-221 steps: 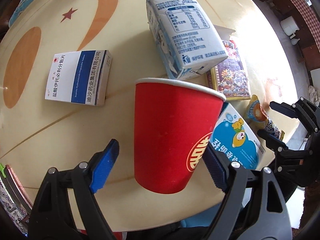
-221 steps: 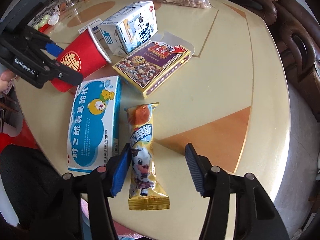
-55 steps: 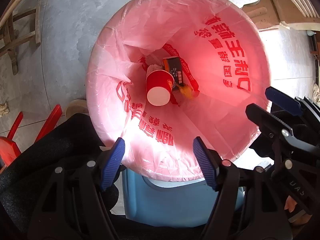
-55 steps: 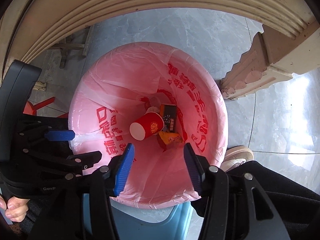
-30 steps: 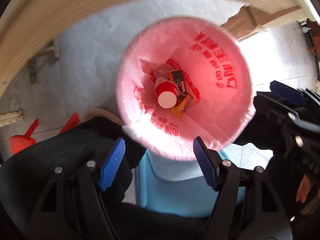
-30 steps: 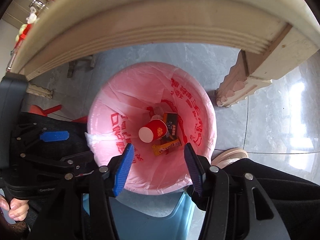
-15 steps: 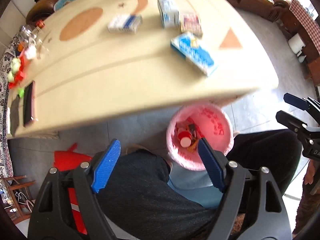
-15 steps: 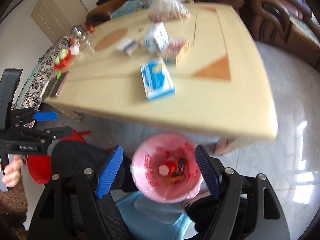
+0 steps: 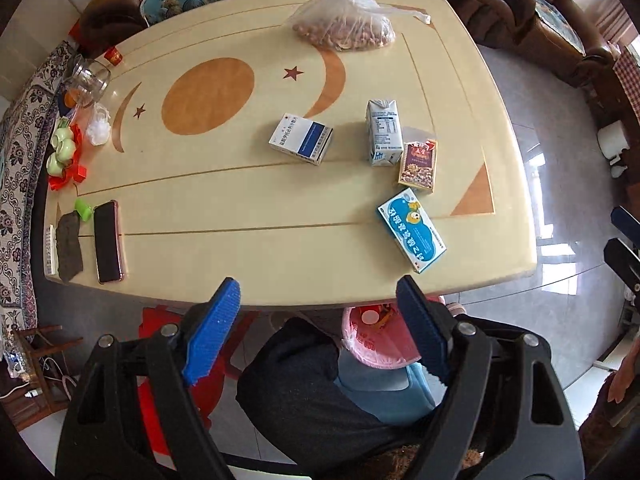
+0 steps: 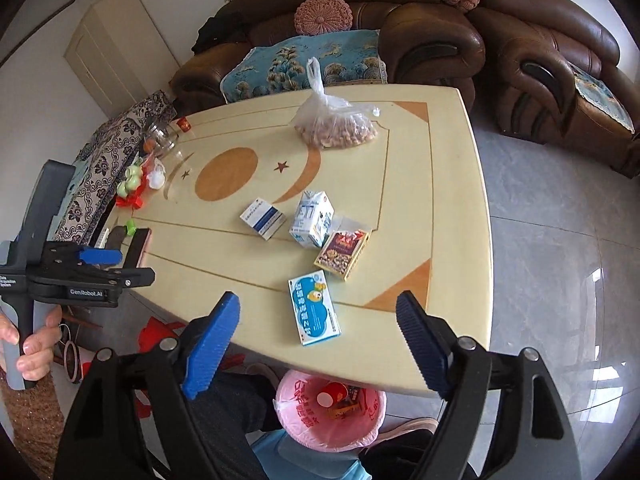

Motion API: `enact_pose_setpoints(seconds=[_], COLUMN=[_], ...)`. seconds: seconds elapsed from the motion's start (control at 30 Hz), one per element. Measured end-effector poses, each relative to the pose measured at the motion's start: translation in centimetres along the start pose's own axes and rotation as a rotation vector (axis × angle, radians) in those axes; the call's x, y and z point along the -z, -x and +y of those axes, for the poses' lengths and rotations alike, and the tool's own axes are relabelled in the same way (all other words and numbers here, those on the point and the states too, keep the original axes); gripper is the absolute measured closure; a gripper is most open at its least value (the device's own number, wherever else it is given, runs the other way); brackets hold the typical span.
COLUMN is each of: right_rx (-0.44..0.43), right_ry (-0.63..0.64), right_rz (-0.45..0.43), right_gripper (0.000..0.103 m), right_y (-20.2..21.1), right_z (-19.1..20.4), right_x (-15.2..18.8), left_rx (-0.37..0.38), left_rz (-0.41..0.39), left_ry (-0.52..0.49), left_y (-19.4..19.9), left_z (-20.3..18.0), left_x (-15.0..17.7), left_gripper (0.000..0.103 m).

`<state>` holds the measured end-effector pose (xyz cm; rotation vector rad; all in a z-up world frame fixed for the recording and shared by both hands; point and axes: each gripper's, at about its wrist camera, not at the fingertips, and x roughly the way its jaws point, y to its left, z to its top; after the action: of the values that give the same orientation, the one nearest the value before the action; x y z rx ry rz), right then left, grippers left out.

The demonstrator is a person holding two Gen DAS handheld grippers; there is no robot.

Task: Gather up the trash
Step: 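Raise both open tools from the bin back over the table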

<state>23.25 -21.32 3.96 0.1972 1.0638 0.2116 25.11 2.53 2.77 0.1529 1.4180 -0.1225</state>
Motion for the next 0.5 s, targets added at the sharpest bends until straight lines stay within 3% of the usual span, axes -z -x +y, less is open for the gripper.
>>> enact_pose_setpoints(seconds=[0.23, 0.5], right_rx=[0.027, 0.002], right_ry=[-0.019, -0.070], right_rz=[-0.006, 0.075], right_gripper=[0.024, 0.024], right_y=[-0.5, -5.0], right_z=[-0.1, -0.6], right_x=[-4.2, -7.0], left_rx=[0.001, 0.034], left_rz=[0.065, 0.127], left_ry=[0.115, 0.204], left_y=[-1.2, -3.2], left_z=[1.0, 1.1], left_x=[-3.6, -6.7], left_gripper=[0.025, 0.025])
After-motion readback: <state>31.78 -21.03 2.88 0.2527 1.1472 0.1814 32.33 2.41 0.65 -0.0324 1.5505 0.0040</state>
